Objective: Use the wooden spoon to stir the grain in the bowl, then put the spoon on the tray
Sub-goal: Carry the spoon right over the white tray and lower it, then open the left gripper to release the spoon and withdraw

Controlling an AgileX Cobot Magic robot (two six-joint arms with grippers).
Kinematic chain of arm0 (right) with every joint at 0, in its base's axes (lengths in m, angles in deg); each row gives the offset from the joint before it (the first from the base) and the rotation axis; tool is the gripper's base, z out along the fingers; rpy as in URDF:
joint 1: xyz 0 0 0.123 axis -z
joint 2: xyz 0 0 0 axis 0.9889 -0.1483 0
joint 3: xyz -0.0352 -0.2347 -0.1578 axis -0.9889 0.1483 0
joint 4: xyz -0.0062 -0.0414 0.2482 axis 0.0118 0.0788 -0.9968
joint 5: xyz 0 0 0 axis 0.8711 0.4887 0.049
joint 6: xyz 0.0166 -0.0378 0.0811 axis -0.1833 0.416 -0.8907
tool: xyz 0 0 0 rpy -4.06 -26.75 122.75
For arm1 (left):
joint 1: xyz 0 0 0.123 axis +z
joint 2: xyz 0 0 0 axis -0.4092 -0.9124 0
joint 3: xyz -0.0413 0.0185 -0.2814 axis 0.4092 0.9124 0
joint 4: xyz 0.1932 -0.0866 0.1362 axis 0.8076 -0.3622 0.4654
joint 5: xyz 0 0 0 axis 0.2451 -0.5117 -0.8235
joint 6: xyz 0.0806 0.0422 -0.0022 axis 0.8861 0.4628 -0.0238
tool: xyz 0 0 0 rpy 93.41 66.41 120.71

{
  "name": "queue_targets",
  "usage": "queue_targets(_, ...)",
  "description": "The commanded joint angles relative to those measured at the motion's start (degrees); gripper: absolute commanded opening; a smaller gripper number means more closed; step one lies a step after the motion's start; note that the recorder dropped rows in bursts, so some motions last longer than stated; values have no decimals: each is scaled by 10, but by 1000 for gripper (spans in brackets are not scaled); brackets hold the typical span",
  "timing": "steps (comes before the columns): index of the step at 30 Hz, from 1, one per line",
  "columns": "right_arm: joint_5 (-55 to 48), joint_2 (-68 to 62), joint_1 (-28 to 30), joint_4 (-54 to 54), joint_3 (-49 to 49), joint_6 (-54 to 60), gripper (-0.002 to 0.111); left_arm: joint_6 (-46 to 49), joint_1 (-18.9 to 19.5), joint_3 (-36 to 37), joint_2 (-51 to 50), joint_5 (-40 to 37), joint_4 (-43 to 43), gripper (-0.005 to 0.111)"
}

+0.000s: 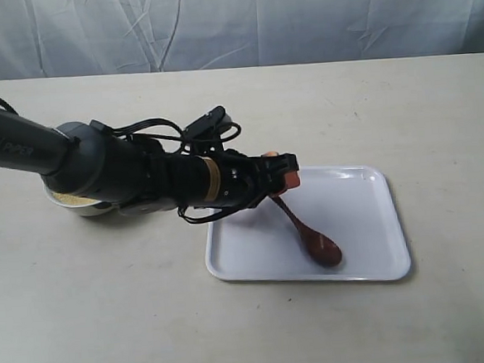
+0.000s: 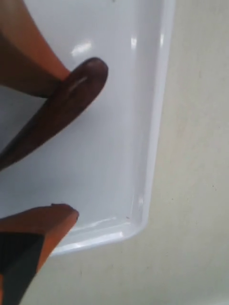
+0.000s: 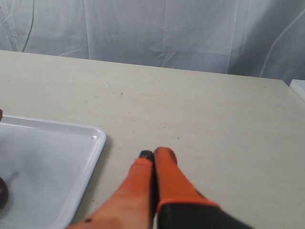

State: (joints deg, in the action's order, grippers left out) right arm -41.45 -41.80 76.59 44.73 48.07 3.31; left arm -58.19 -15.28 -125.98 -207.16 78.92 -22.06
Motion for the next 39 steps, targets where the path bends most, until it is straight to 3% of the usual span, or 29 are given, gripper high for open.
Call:
queue_targets(1,6,4,2,1,1,0,0,3,-1,-1,-1,-35,45,63)
queue_targets(14,6,4,2,1,1,0,0,3,-1,-37,48,-152,206,63)
queue_targets(17,6,4,2,1,1,0,0,3,-1,-37,80,-189,256,53)
queue_targets(22,6,4,2,1,1,0,0,14,-1,-28,154,-251,320,24)
queue_targets(27,6,4,2,1,1,0,0,173,-1,-10,224,-361,311,0)
queue_targets(32,6,4,2,1,1,0,0,450,-1,-10,257,-607,251,0)
queue_targets(35,6,4,2,1,1,0,0,543,3,-10,263,-756,218,0)
queue_targets(39,6,4,2,1,1,0,0,581,38,-10,285,-803,56,0)
